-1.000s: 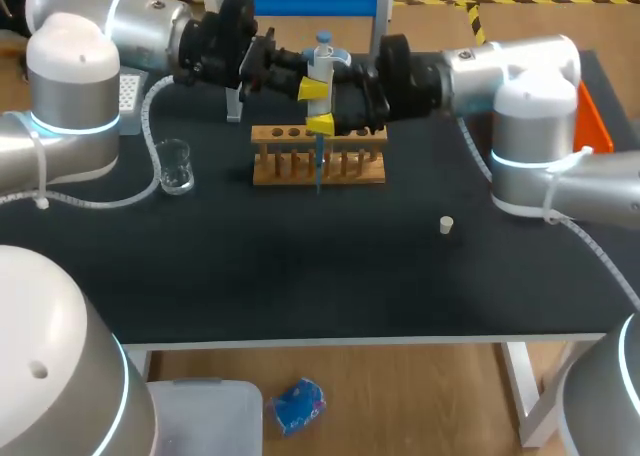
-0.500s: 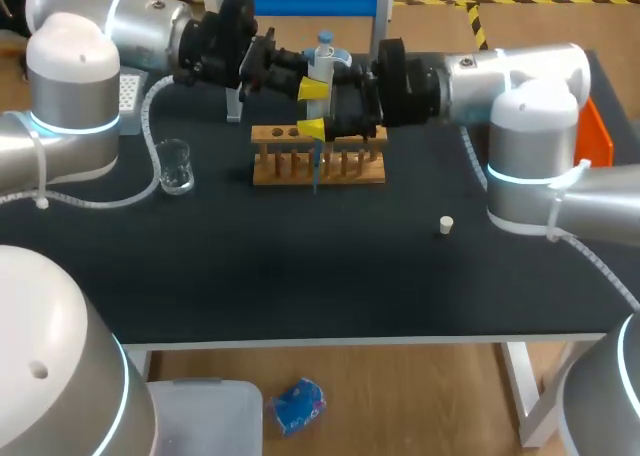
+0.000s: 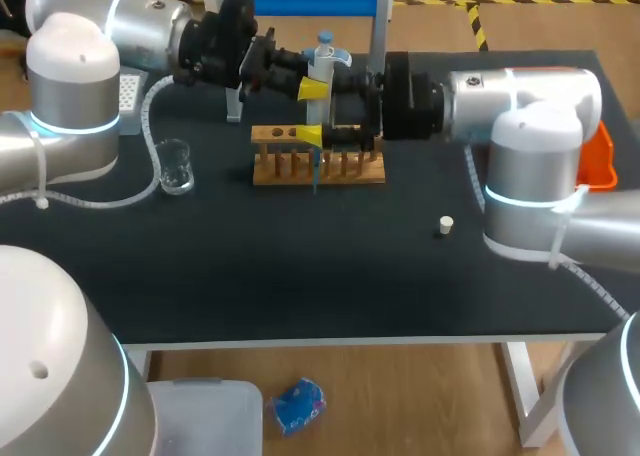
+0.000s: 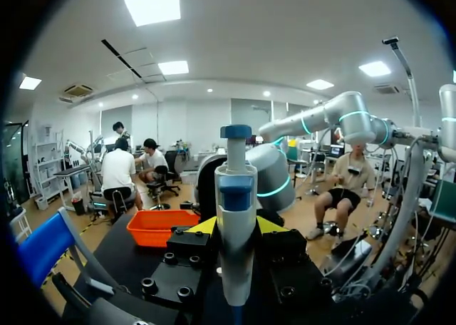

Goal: Invert the test tube, pick up the pipette, mount the tip to pipette, aspirate from beaker and dispense into the tube, eject the tip, return the pipette, and cap with the stopper.

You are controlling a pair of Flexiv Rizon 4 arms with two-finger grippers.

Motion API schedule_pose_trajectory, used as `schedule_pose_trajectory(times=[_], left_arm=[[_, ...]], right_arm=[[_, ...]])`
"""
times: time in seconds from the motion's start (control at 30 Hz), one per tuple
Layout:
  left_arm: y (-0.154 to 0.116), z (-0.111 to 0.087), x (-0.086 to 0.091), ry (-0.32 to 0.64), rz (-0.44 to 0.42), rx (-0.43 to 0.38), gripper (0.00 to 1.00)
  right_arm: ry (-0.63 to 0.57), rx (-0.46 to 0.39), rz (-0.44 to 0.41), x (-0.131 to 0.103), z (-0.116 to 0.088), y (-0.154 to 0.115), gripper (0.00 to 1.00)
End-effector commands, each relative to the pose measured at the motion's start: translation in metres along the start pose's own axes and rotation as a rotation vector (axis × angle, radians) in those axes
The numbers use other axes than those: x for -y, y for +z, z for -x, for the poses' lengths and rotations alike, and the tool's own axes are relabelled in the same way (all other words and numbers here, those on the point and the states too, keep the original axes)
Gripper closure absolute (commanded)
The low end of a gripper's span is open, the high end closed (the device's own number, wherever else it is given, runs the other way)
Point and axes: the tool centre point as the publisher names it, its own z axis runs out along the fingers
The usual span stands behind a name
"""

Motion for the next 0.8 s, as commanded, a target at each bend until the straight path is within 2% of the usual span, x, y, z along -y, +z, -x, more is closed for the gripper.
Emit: schedule_pose_trajectory(times=[0.03, 0.1, 0.13, 0.2, 0.8], left_arm=[[0.0002, -0.0002, -0.0002, 0.002, -0.002, 0.002, 1.00], [0.0002, -0.0002, -0.0002, 0.002, -0.002, 0.002, 1.00], [0.0002, -0.0002, -0.0002, 0.002, -0.002, 0.002, 1.00], [0.0002, -0.0002, -0.0002, 0.002, -0.002, 0.002, 1.00], [0.0002, -0.0002, -0.0002, 0.002, -0.002, 0.002, 1.00]], right_arm=[[0.001, 0.027, 0.014, 0.0021, 0.0000, 0.0009, 0.66], [0.004, 0.036, 0.016, 0.0022, 0.0011, 0.0008, 0.71], [0.005, 0.037, 0.018, 0.0023, 0.0015, 0.0008, 0.76], [0.008, 0.043, 0.023, 0.0025, 0.0021, 0.0008, 0.99], [0.011, 0.074, 0.030, 0.0030, 0.0032, -0.0066, 1.00]])
